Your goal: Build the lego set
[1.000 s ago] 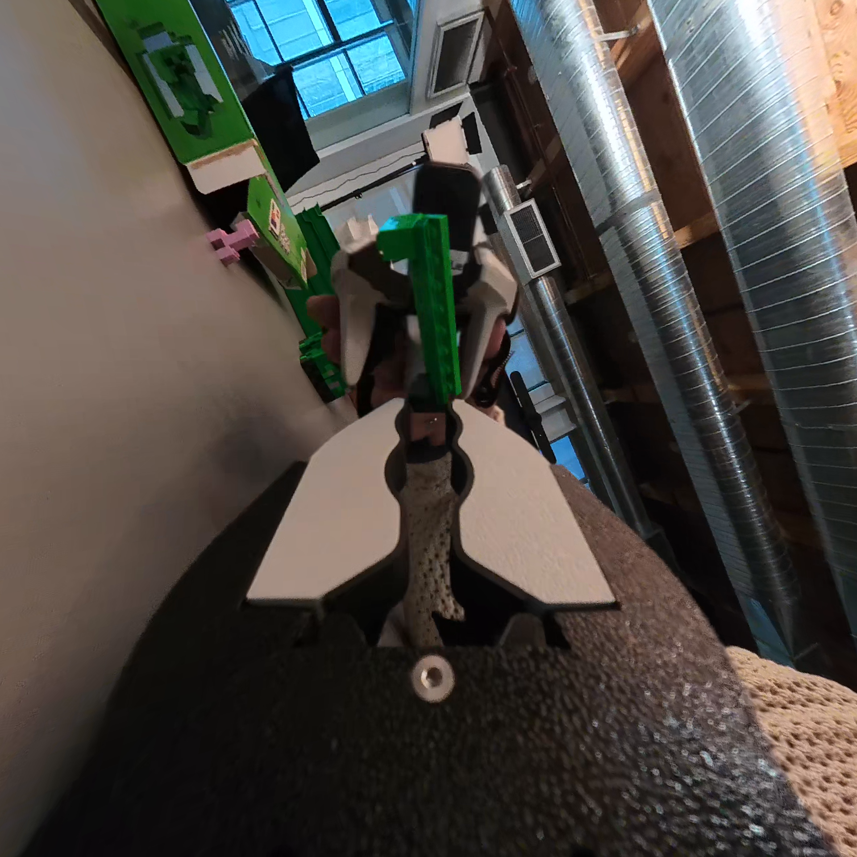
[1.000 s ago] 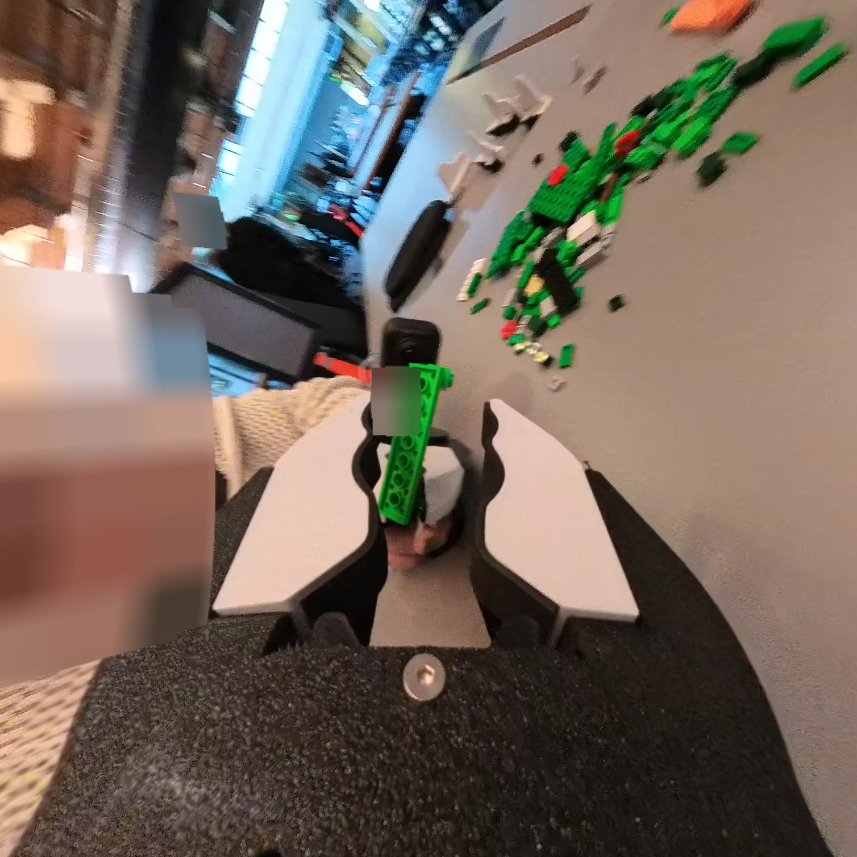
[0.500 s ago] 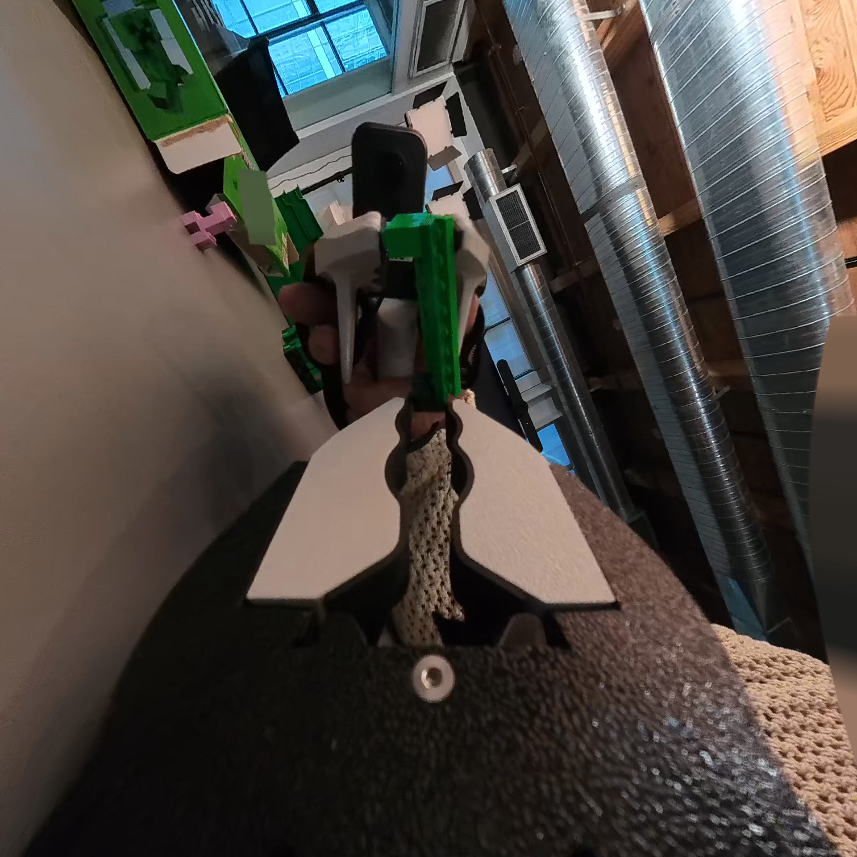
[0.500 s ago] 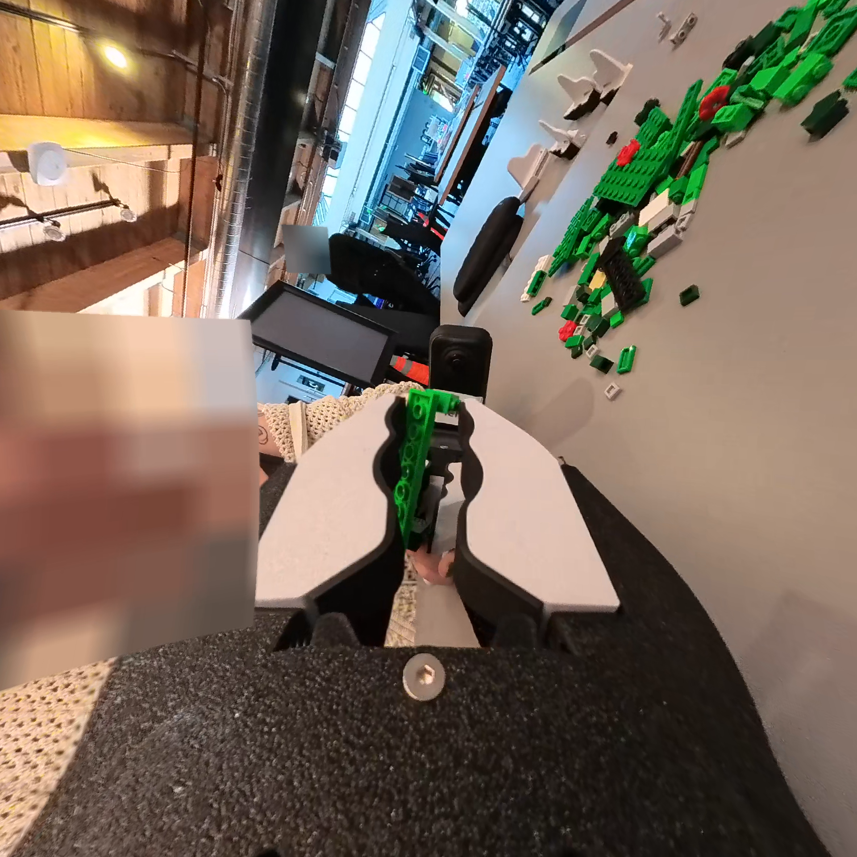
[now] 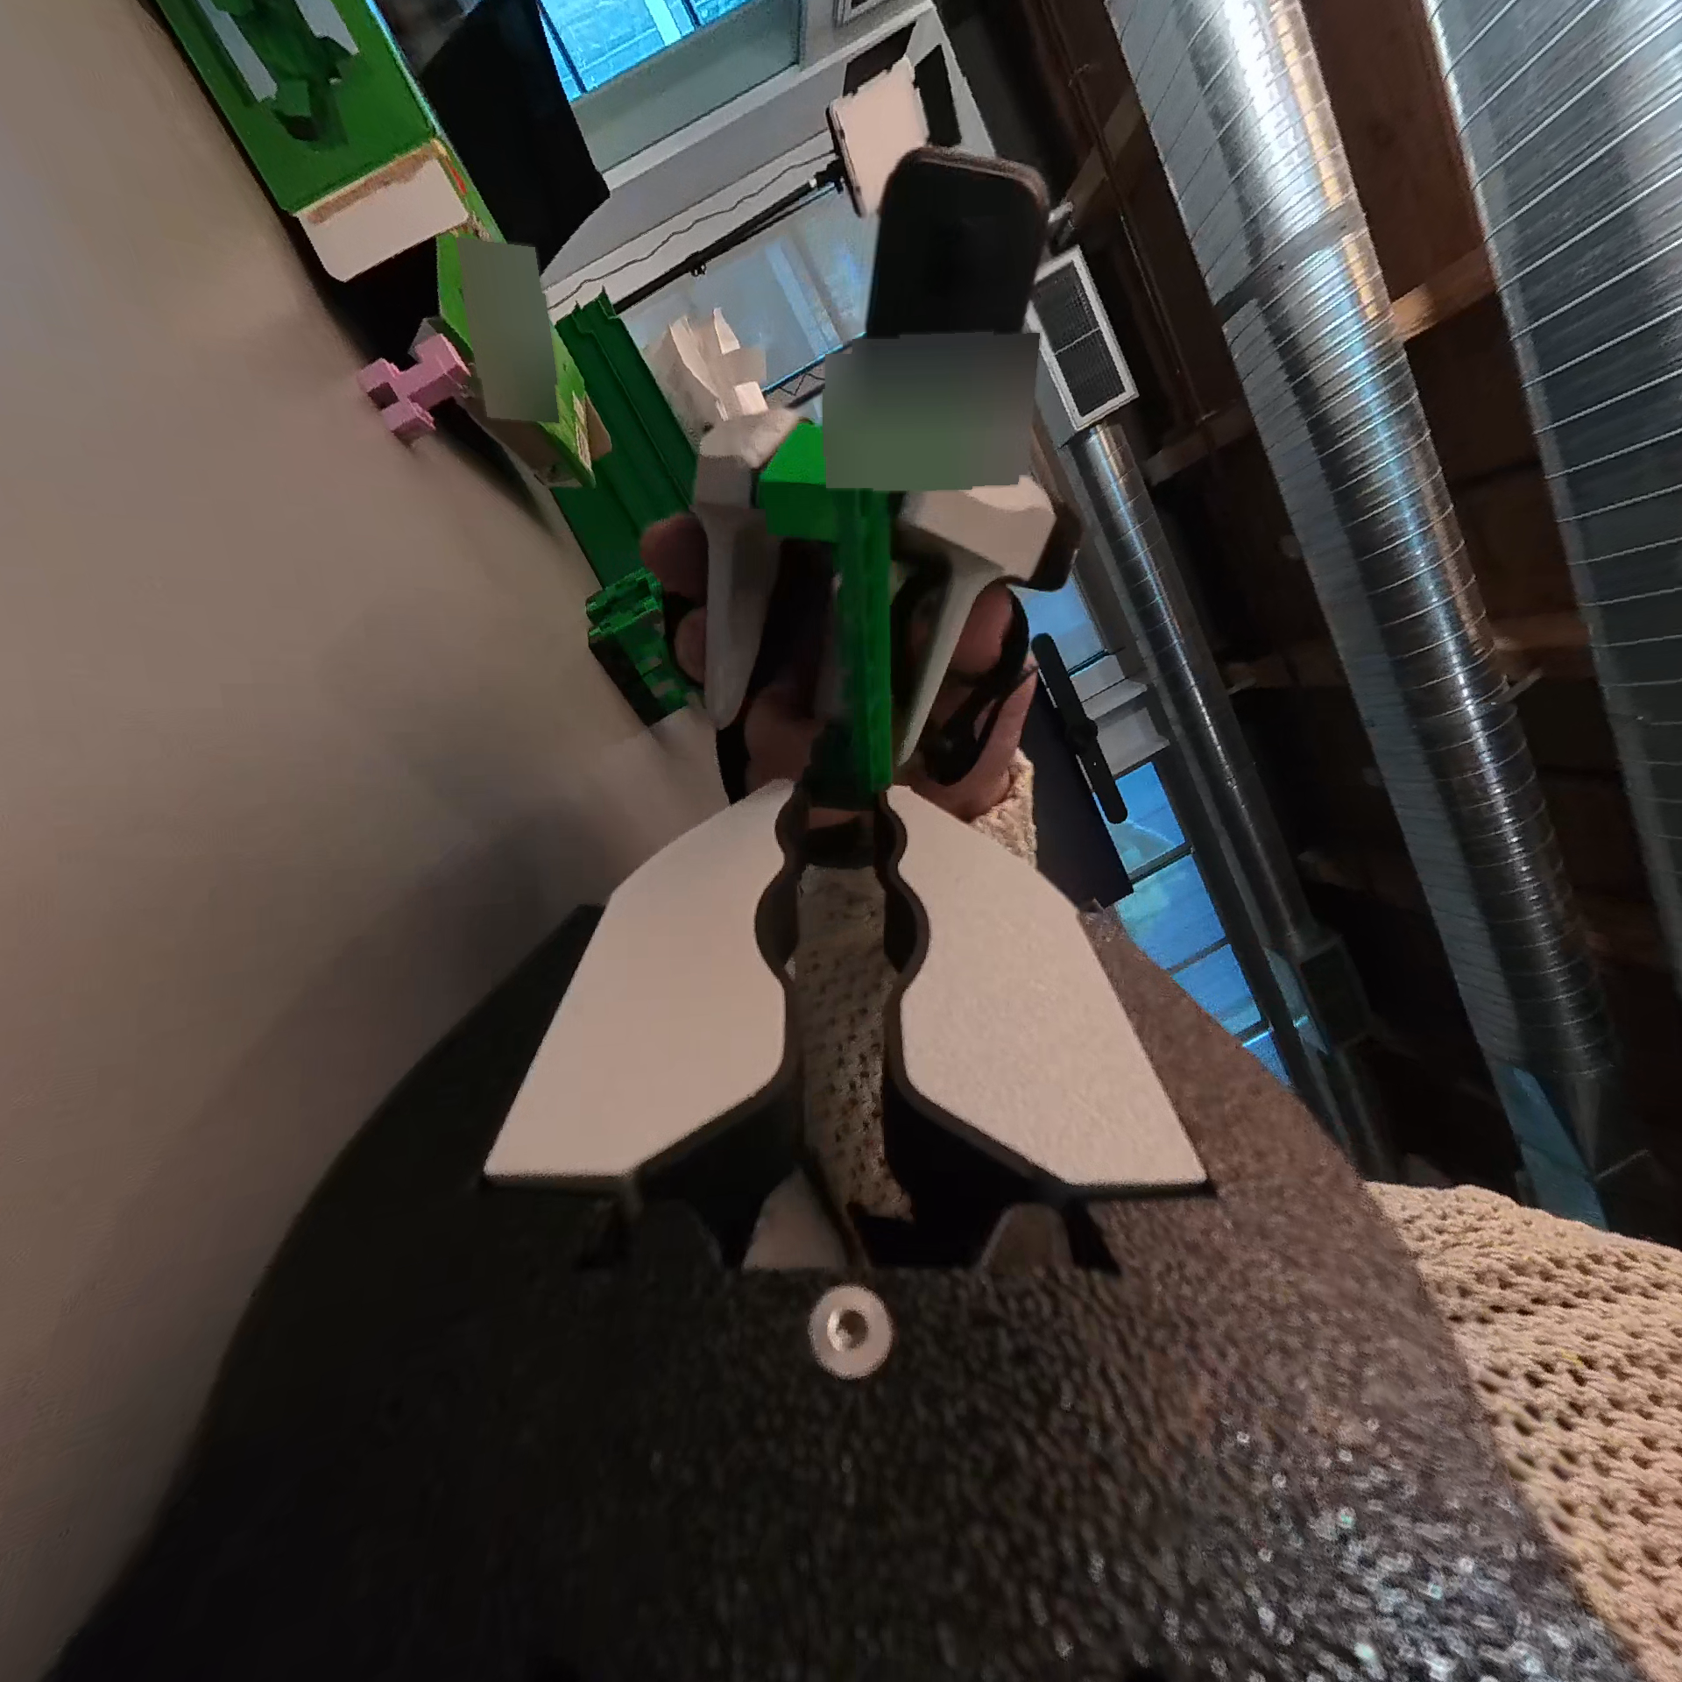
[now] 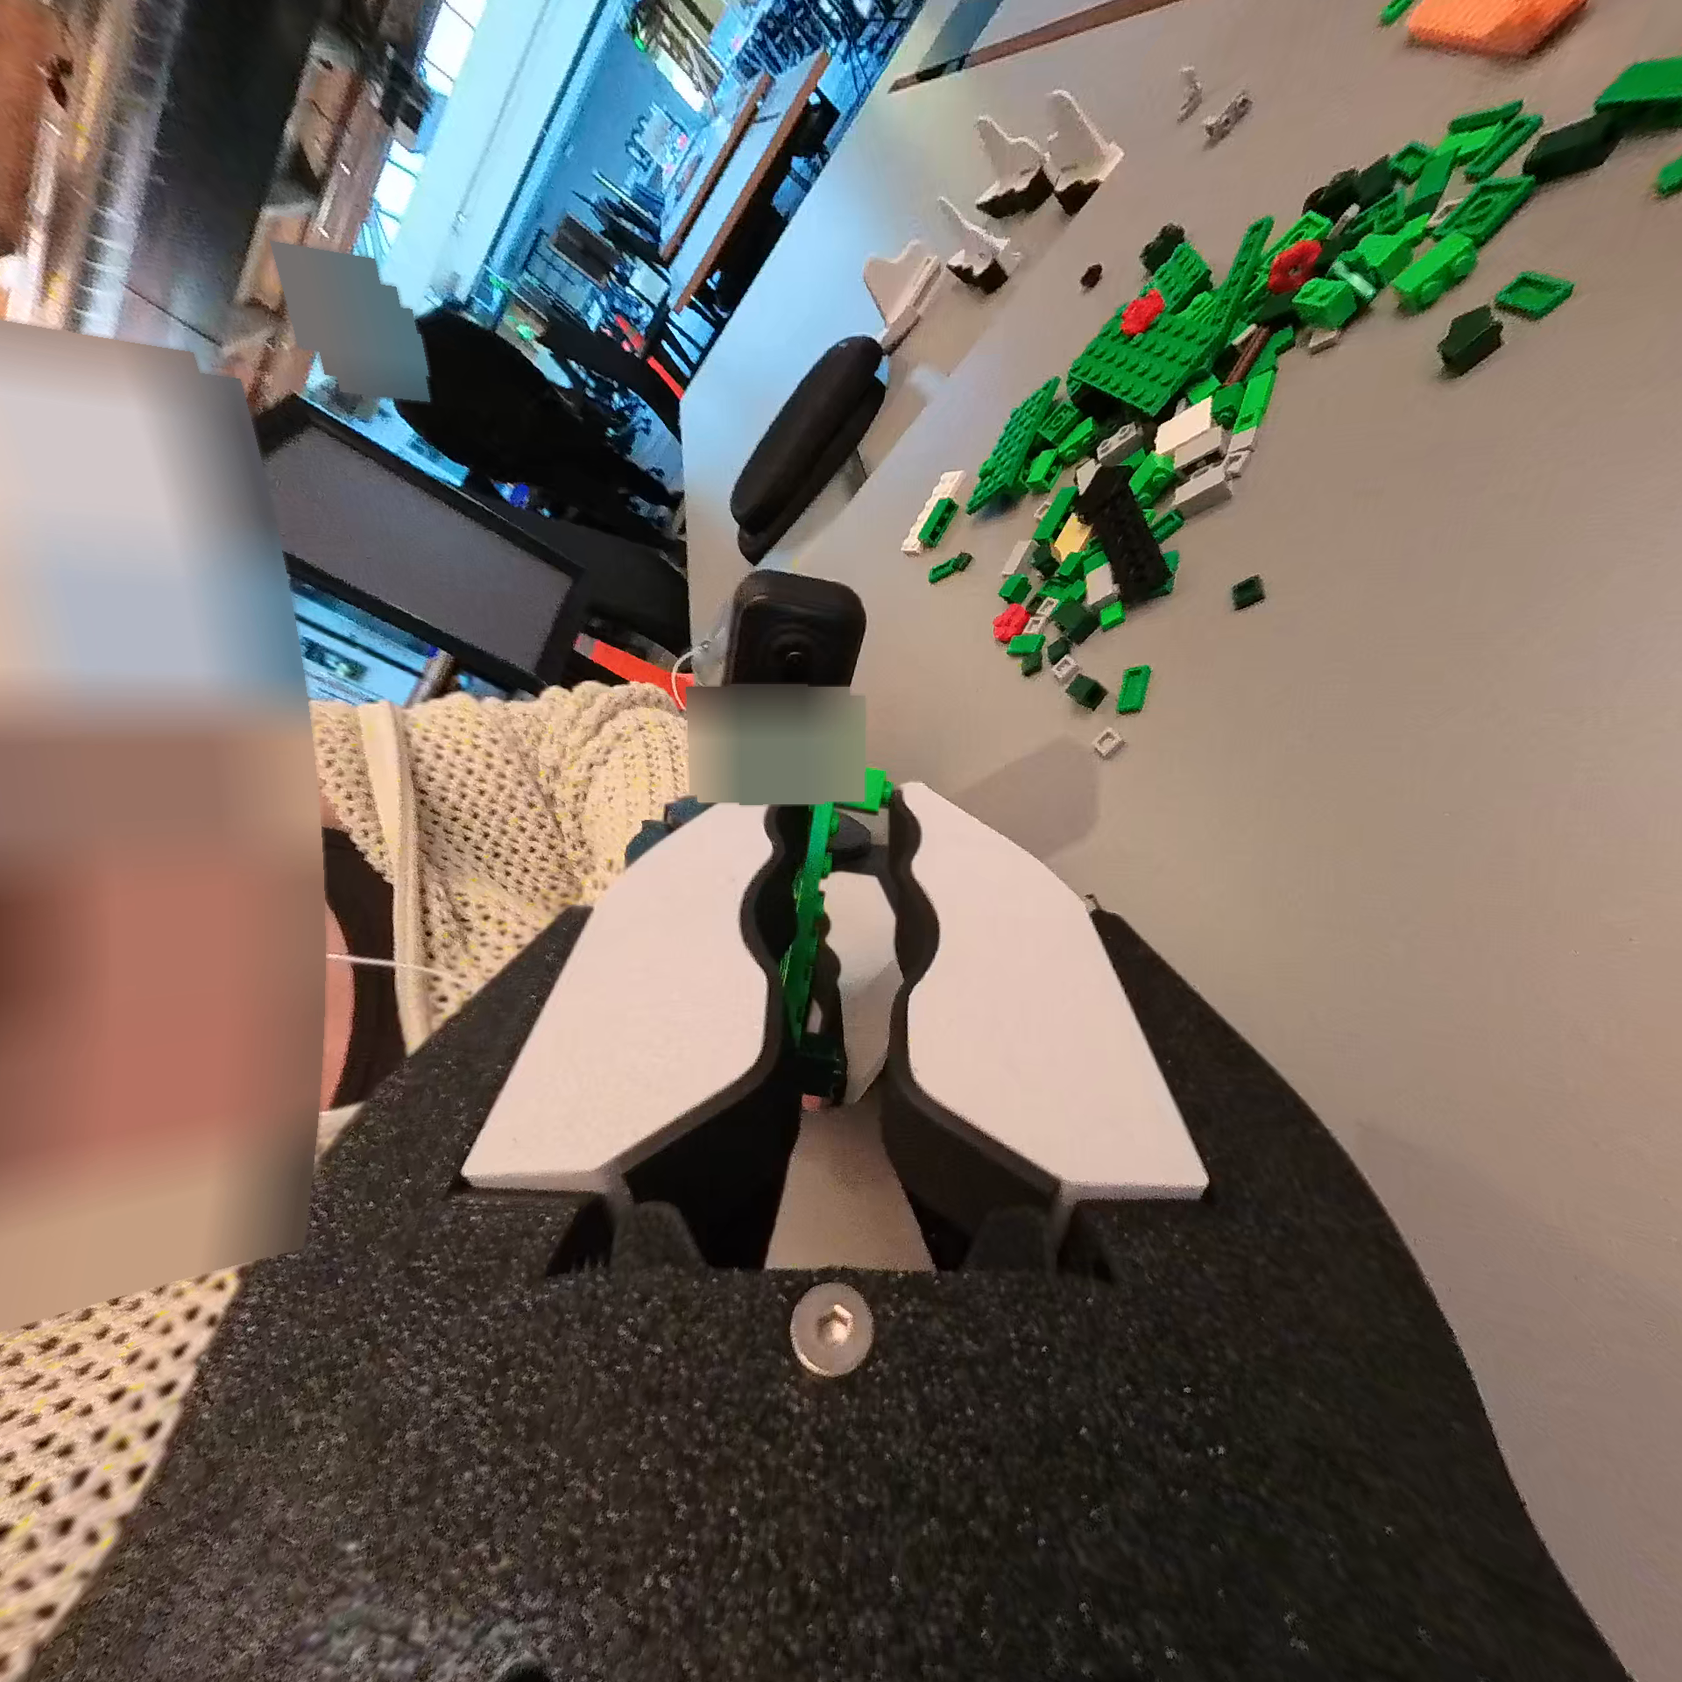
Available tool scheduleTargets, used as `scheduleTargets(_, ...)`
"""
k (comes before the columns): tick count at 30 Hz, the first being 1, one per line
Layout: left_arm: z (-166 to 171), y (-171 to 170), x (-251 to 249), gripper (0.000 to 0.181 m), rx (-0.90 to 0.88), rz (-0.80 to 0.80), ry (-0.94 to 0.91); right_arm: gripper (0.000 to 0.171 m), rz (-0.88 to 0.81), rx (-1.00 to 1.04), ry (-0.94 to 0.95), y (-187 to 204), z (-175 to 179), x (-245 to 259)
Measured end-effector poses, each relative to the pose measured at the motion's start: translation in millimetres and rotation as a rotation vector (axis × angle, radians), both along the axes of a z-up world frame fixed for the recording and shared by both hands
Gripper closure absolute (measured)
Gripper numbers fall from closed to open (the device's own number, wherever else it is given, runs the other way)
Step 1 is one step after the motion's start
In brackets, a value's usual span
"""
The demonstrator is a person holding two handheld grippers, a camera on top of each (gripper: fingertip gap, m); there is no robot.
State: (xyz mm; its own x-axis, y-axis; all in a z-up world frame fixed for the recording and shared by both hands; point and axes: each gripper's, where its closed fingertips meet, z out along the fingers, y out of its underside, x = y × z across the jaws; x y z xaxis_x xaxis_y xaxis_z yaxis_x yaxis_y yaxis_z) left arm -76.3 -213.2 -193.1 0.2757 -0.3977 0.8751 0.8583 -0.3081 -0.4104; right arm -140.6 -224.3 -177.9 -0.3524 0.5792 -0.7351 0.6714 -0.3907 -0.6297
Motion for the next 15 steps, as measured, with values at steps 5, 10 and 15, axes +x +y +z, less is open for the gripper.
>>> scheduleTargets(5, -1, 0, 3, 0.169, -0.002, -0.009, 0.018, 0.155, 0.008, 0.129, 0.029, -2, 0, 3)
scheduleTargets(10, 1, 0, 5, 0.169, 0.013, -0.016, 0.028, 0.156, 0.020, 0.206, 0.047, -6, 3, 6)
scheduleTargets(15, 10, -2, 10, 0.159, 0.074, -0.058, 0.029, 0.155, 0.060, 0.255, 0.223, -10, 19, 14)
